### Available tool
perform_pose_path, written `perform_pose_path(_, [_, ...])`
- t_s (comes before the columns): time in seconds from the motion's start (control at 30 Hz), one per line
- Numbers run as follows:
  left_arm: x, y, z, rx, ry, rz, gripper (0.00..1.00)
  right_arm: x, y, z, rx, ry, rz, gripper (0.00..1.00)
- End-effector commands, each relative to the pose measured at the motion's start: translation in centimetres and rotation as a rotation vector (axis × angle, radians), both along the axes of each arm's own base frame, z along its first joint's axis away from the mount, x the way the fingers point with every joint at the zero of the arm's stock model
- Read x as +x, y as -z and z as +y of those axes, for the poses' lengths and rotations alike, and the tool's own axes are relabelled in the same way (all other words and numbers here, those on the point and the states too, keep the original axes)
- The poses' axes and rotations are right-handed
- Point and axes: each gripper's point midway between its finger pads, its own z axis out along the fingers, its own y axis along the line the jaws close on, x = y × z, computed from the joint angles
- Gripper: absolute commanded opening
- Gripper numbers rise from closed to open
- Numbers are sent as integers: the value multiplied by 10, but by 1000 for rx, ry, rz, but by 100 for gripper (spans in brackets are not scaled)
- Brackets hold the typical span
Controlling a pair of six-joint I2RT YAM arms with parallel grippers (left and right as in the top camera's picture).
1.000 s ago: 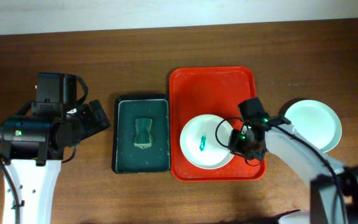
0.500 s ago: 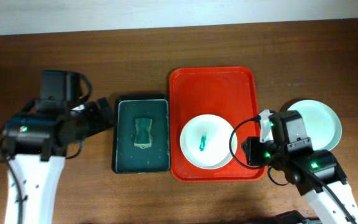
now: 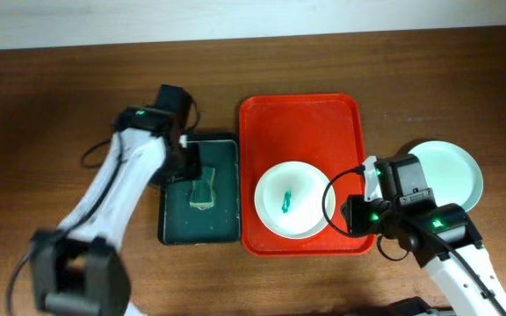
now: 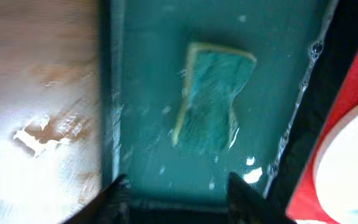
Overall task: Clean dirty plates on tray and stack at the side
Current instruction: 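Grasp the white plate rim with the right gripper and pull it toward the tray edge, then grasp the sponge in the dark tray with the left gripper and wet it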
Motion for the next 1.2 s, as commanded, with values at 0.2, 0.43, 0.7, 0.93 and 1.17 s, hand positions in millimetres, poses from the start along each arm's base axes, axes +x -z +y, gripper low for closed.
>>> perform_pose_path(0.2, [-17, 113, -17, 108, 127, 272, 16, 1, -3, 3, 5, -14, 1, 33])
perform_pose_path(0.43, [-15, 102, -20, 93, 122, 267, 0, 1, -3, 3, 5, -14, 0, 32])
perform_pose_path(0.7, [-2, 62, -23, 66, 133, 146, 67, 2, -3, 3, 6, -14, -3, 32])
perform_pose_path(0.93, [18, 87, -13, 130, 128, 31, 53, 2, -3, 3, 6, -14, -3, 33])
perform_pose_path(1.17, [12, 102, -15, 107, 128, 25, 0, 1, -3, 3, 5, -14, 1, 33])
